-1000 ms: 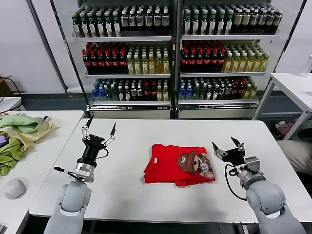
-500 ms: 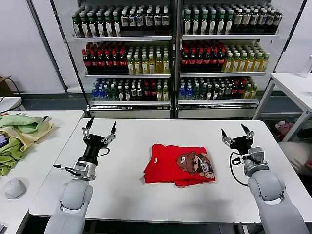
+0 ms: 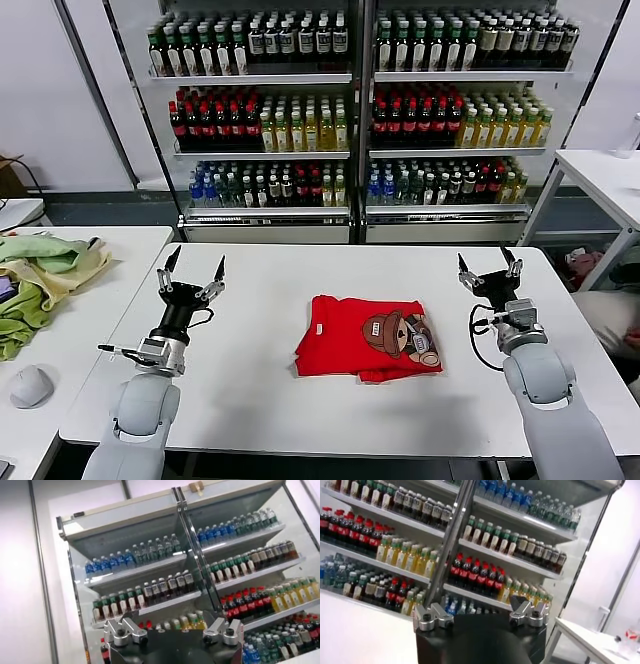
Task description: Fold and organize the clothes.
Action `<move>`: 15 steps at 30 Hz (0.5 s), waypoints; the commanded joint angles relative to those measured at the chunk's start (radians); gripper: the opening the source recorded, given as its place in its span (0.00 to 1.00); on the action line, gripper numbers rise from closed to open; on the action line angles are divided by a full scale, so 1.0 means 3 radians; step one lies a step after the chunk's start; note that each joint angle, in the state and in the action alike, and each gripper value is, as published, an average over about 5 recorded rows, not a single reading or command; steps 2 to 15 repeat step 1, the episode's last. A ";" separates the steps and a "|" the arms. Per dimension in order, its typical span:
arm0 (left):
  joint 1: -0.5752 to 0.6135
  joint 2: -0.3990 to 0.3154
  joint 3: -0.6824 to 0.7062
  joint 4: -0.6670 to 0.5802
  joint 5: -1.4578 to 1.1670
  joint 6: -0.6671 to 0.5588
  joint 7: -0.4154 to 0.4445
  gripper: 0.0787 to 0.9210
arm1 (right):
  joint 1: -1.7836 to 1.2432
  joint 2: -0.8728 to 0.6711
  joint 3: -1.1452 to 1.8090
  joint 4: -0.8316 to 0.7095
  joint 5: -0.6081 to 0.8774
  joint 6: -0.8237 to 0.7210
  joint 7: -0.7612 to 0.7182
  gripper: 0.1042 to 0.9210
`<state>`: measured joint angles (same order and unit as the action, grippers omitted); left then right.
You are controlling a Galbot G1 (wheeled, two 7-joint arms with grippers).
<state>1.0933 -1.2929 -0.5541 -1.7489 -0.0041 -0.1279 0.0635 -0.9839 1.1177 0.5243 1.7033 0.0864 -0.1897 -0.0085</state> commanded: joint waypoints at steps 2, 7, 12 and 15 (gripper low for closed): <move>0.0011 0.0060 -0.0056 -0.0005 -0.0113 -0.0103 -0.0047 0.88 | 0.0045 0.0089 -0.0028 -0.0134 -0.0328 0.0218 0.0028 0.88; 0.0011 0.0060 -0.0056 -0.0005 -0.0113 -0.0103 -0.0047 0.88 | 0.0045 0.0089 -0.0028 -0.0134 -0.0328 0.0218 0.0028 0.88; 0.0011 0.0060 -0.0056 -0.0005 -0.0113 -0.0103 -0.0047 0.88 | 0.0045 0.0089 -0.0028 -0.0134 -0.0328 0.0218 0.0028 0.88; 0.0011 0.0060 -0.0056 -0.0005 -0.0113 -0.0103 -0.0047 0.88 | 0.0045 0.0089 -0.0028 -0.0134 -0.0328 0.0218 0.0028 0.88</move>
